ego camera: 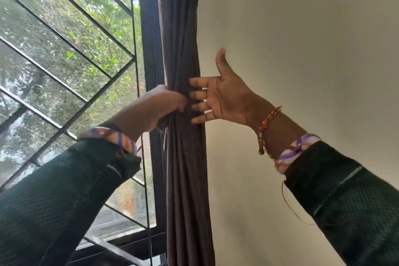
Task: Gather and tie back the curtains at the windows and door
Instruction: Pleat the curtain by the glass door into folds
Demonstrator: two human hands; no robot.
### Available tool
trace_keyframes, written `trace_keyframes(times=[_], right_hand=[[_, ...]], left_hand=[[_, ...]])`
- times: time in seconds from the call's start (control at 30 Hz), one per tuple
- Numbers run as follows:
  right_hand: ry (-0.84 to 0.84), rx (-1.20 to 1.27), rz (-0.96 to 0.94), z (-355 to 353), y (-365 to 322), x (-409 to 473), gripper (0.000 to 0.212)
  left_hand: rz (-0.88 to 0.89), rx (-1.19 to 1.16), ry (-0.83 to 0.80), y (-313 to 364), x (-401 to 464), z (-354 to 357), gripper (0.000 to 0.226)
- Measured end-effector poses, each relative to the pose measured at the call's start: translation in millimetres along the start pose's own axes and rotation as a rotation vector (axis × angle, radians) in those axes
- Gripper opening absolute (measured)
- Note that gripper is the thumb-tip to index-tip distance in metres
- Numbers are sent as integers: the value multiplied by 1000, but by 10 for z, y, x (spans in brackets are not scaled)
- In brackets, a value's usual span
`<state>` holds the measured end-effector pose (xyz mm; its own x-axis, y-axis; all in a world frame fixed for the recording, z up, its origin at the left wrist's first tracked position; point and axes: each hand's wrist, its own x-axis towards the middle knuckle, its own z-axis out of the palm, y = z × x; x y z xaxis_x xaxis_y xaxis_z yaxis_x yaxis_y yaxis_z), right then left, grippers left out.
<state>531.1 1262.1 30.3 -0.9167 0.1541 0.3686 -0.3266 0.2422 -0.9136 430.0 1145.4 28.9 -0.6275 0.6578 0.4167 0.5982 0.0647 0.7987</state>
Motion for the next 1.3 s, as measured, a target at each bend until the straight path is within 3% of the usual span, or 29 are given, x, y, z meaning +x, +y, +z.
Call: trace_keyframes(times=[0.13,0.2,0.27,0.33,0.43,0.57,0.8,0.93,1.03,1.1,1.2,1.3], right_hand=[[551,88,-137,-156,179,177,50],[669,104,-11,-245,338,260,30],[521,167,186,-263,457,269,29],[320,245,217,-218,503,206,32],[131,302,98,-148,468,122,42],[28,193,70,-138,291,-4,57],[11,141,78,-161,119,-177,58],[10,67,69,-227,62,-297,57],[76,-22,43,-250,12,-325,44],[162,-258,56,-249,-22,-340,28],[273,-562,61,-265,-84,-399,25],[414,-714,7,-329,-100,-458,12]], left_hand=[[23,-53,21,-27,-169,-181,28],[9,-101,-16,-18,-234,-264,22],[-10,-93,-56,28,-318,-342,12],[-15,-61,-75,104,-419,-382,7],[10,-58,-145,137,-461,-453,36],[58,-23,-262,167,-567,-537,54],[89,-62,-364,281,-747,-510,61],[70,-90,-337,291,-772,-508,61],[35,-215,-227,354,-787,-367,43],[60,-209,-156,363,-784,-266,11],[56,-11,52,239,-624,-198,31],[68,106,222,130,-537,-120,21]])
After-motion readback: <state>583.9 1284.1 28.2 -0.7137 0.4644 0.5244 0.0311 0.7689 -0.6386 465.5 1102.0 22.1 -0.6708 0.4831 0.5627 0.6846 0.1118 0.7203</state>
